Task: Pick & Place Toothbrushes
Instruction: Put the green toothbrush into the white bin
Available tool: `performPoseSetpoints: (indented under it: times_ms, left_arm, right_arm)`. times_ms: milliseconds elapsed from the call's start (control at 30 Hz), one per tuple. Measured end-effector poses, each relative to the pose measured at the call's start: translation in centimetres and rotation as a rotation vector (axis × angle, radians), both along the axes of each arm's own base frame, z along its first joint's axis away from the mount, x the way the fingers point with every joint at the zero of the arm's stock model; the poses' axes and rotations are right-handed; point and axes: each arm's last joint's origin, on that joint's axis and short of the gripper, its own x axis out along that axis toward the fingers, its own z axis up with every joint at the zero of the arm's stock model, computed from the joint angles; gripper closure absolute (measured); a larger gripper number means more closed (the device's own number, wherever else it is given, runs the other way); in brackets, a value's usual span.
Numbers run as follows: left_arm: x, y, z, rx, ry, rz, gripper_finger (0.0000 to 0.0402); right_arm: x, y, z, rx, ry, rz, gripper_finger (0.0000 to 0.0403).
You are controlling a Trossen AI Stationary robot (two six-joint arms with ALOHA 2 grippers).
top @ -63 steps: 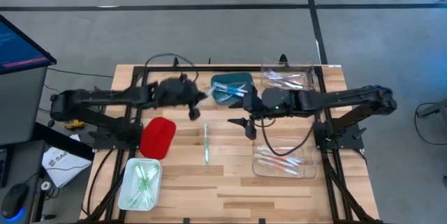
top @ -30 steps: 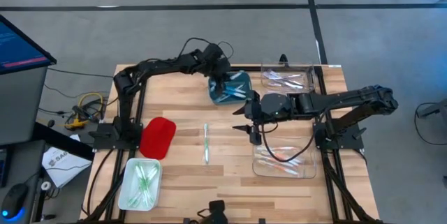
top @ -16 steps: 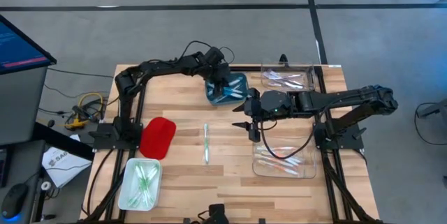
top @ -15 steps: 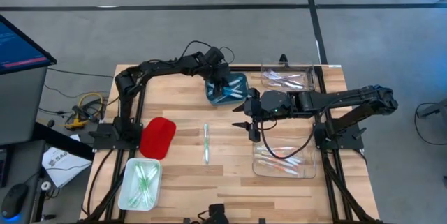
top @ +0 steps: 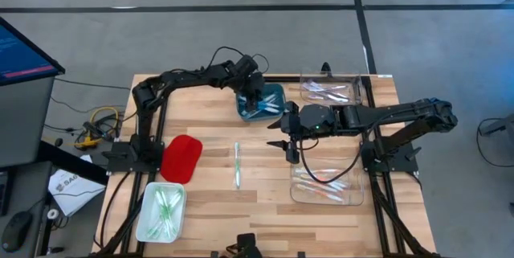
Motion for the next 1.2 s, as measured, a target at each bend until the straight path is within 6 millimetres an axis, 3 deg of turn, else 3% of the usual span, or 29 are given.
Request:
performPoseSetpoints:
  times_ms: [100, 300, 500, 667, 933, 1200]
  left_arm:
    - [0.0, -0.3, 0.7, 0.008, -0.012, -0.005, 0.0231]
    - [-0.5, -1.9, 4.7, 0.048, -0.091, -0.025, 0.0203]
    - [-1.4, -5.4, 9.6, 0.075, -0.188, -0.076, 0.0198]
    - [-3.1, -9.3, 11.4, 0.065, -0.236, -0.131, 0.0205]
    - [-7.6, -14.4, 10.0, -0.047, -0.224, -0.129, 0.0215]
    - [-10.3, -17.5, 4.5, -0.256, -0.159, 0.180, 0.0238]
  right_arm:
    - [0.0, 0.0, 0.0, 0.000, 0.004, 0.000, 0.0170]
    - [-0.1, 0.0, -0.2, 0.000, 0.020, -0.001, 0.0170]
    - [-0.1, 0.0, -0.2, 0.000, 0.021, 0.000, 0.0170]
    - [-0.1, 0.2, -0.2, 0.000, 0.025, 0.006, 0.0170]
    - [-0.1, 0.8, -0.2, 0.001, 0.014, 0.028, 0.0170]
    - [-0.1, 0.8, 0.0, 0.003, 0.000, 0.025, 0.0170]
